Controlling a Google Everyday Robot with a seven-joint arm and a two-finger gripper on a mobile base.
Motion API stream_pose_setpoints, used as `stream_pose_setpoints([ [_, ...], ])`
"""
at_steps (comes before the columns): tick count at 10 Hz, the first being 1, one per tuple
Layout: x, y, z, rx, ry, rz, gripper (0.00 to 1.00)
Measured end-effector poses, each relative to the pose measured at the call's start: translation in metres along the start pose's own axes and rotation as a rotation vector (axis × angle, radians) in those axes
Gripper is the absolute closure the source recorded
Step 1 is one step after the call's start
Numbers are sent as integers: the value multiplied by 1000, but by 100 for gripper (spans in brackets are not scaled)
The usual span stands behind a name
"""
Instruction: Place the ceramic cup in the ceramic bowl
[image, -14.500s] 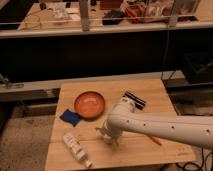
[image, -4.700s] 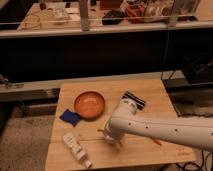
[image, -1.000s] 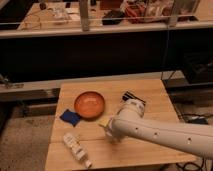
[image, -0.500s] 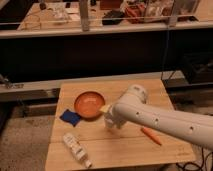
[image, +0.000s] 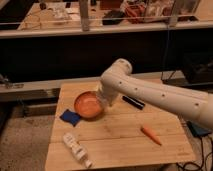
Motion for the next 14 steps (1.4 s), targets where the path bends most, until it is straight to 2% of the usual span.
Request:
stream_pose_setpoints([
  [2,9,-24,23,-3,-15,-17,100],
  [3,10,-36,41,-6,-31,-27,100],
  [5,9,-40,57,-22,-54,-43,98],
  [7,2,-36,68,-50,-83,-58,82],
  [9,-8,-34,80,-74,-120,-75,61],
  [11,-12,-30,90,-70,-155,-80,40],
  [13,-15,-31,95,-49,-185,-88,22],
  [14,-16,-31,96,-48,-193,-94,20],
])
